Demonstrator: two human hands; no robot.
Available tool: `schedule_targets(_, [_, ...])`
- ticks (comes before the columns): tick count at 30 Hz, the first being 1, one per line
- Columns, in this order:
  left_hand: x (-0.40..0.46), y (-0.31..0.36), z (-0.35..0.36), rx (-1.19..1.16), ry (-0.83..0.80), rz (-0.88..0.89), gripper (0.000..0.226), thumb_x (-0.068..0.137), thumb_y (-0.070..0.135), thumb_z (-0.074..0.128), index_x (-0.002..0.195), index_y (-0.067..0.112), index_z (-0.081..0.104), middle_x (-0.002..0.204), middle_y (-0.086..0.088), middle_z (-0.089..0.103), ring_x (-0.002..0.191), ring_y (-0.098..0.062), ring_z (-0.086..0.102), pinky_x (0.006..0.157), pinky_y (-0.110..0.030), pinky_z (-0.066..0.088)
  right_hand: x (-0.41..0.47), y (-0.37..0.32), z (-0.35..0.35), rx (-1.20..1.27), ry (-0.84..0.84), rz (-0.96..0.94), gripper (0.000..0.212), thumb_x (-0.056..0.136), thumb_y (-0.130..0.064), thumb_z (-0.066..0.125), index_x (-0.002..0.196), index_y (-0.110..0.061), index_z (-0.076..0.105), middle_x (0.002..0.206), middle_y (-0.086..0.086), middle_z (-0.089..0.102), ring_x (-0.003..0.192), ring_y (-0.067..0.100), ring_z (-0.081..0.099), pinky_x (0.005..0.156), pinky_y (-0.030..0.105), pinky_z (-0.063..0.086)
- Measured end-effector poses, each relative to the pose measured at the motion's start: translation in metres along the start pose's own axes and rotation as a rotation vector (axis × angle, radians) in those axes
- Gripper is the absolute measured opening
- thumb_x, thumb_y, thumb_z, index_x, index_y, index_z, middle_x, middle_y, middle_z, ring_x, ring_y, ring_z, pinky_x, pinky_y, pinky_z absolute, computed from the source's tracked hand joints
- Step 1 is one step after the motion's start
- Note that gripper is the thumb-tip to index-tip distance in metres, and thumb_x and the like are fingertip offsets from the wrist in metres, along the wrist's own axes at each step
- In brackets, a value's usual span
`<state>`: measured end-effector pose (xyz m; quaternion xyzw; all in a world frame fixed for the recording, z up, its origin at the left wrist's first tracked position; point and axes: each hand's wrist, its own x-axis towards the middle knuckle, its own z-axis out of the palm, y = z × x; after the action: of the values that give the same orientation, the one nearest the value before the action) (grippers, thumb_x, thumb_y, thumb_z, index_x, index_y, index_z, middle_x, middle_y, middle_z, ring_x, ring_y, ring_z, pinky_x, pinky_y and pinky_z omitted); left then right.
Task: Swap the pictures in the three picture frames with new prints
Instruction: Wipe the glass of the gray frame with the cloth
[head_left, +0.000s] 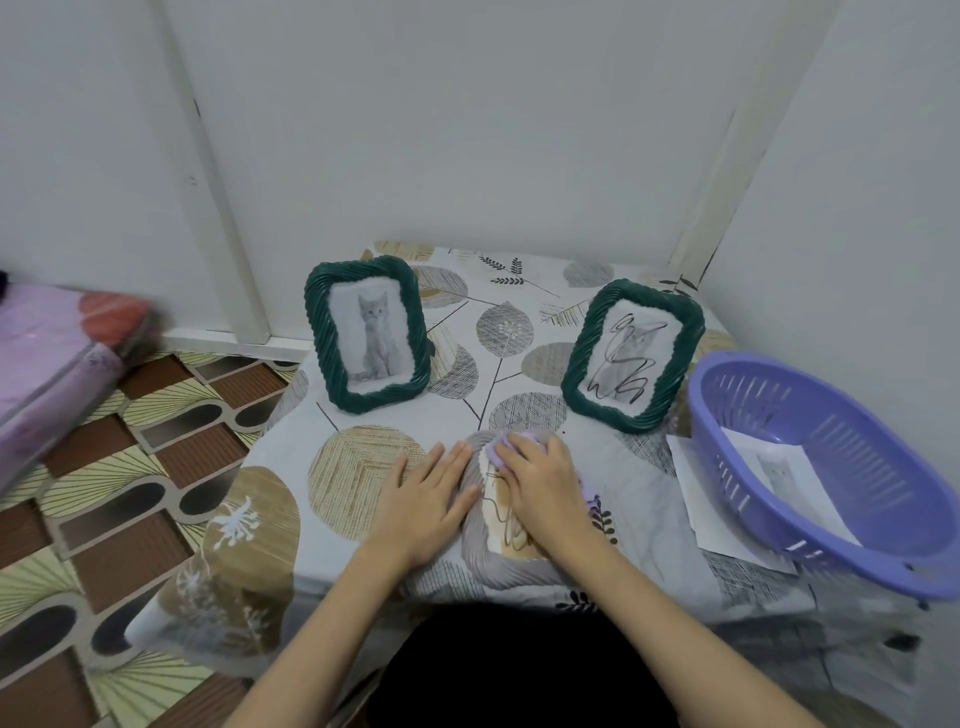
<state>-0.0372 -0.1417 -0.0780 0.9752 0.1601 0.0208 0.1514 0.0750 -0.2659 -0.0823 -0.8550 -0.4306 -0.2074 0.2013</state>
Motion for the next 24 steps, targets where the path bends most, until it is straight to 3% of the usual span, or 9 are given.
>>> schedule_targets(3, [0.001, -0.001, 0.000, -0.009, 0.005, 0.003, 0.110, 0.051, 0.079, -0.033, 0.146, 0.036, 0.002, 0.154, 0.022, 0.003, 0.143, -0.001, -0.001, 0.115, -0.038, -0.004, -0.018, 0.010, -0.010, 0.016, 0.008, -0.164, 0.021, 0.079, -0.018, 0.066, 0.100, -0.015, 0.070, 0.103, -0.003, 0.069, 0.070, 0.027, 0.054, 0.063, 0.031, 0.052])
schedule_targets(5, [0.002, -0.002, -0.001, -0.023, 0.003, 0.005, 0.097, 0.062, 0.078, -0.019, 0.146, 0.036, 0.004, 0.154, 0.021, 0.006, 0.143, -0.001, 0.000, 0.116, -0.039, -0.003, -0.019, 0.023, -0.019, -0.028, -0.003, -0.188, 0.017, 0.078, -0.019, 0.067, 0.095, -0.016, 0.072, 0.097, -0.004, 0.070, 0.067, 0.026, 0.054, 0.057, 0.029, 0.051])
schedule_targets(9, [0.002, -0.002, -0.001, -0.040, -0.005, 0.013, 0.086, 0.068, 0.069, -0.012, 0.146, 0.036, 0.005, 0.155, 0.020, 0.008, 0.143, -0.002, 0.001, 0.116, -0.040, -0.003, 0.007, 0.021, -0.015, -0.149, -0.030, 0.040, 0.026, 0.063, -0.007, 0.081, 0.086, -0.015, 0.071, 0.083, -0.002, 0.070, 0.063, 0.020, 0.050, 0.052, 0.026, 0.037])
schedule_targets(11, [0.002, -0.001, -0.001, -0.041, 0.000, 0.011, 0.087, 0.068, 0.068, -0.012, 0.146, 0.036, 0.006, 0.155, 0.020, 0.008, 0.143, -0.001, 0.002, 0.116, -0.039, -0.003, 0.013, 0.001, -0.002, -0.088, -0.022, 0.116, 0.028, 0.064, -0.002, 0.076, 0.088, -0.012, 0.069, 0.084, 0.003, 0.070, 0.066, 0.024, 0.052, 0.055, 0.030, 0.042])
schedule_targets(17, [0.001, -0.001, -0.001, -0.031, 0.000, 0.010, 0.087, 0.067, 0.068, -0.012, 0.146, 0.036, 0.006, 0.154, 0.020, 0.008, 0.143, -0.002, 0.002, 0.116, -0.039, -0.003, -0.008, -0.005, -0.012, 0.057, -0.016, -0.133, 0.027, 0.068, -0.008, 0.079, 0.093, -0.012, 0.071, 0.091, 0.001, 0.071, 0.067, 0.029, 0.057, 0.061, 0.031, 0.053])
schedule_targets(19, [0.001, -0.002, 0.000, -0.043, 0.002, 0.012, 0.086, 0.069, 0.068, -0.011, 0.146, 0.036, 0.007, 0.154, 0.020, 0.009, 0.143, -0.002, 0.003, 0.115, -0.039, -0.003, -0.004, 0.004, -0.022, 0.026, -0.063, -0.086, 0.022, 0.071, -0.010, 0.077, 0.092, -0.013, 0.071, 0.091, 0.001, 0.071, 0.071, 0.029, 0.057, 0.065, 0.031, 0.051])
schedule_targets(22, [0.002, -0.003, 0.001, -0.045, -0.010, 0.015, 0.085, 0.070, 0.069, -0.010, 0.146, 0.036, 0.007, 0.155, 0.019, 0.009, 0.143, -0.002, 0.003, 0.116, -0.041, -0.002, 0.015, 0.001, -0.012, -0.045, -0.179, 0.112, 0.021, 0.085, -0.004, 0.056, 0.103, -0.009, 0.066, 0.105, 0.005, 0.067, 0.088, 0.027, 0.049, 0.073, 0.032, 0.039])
schedule_targets(24, [0.003, -0.004, 0.001, -0.039, -0.006, 0.007, 0.086, 0.069, 0.069, -0.010, 0.146, 0.036, 0.007, 0.155, 0.019, 0.010, 0.143, -0.002, 0.003, 0.116, -0.041, -0.002, 0.020, -0.017, -0.006, -0.051, -0.200, 0.133, 0.023, 0.083, -0.001, 0.055, 0.102, -0.008, 0.065, 0.104, 0.005, 0.066, 0.088, 0.028, 0.047, 0.073, 0.034, 0.040])
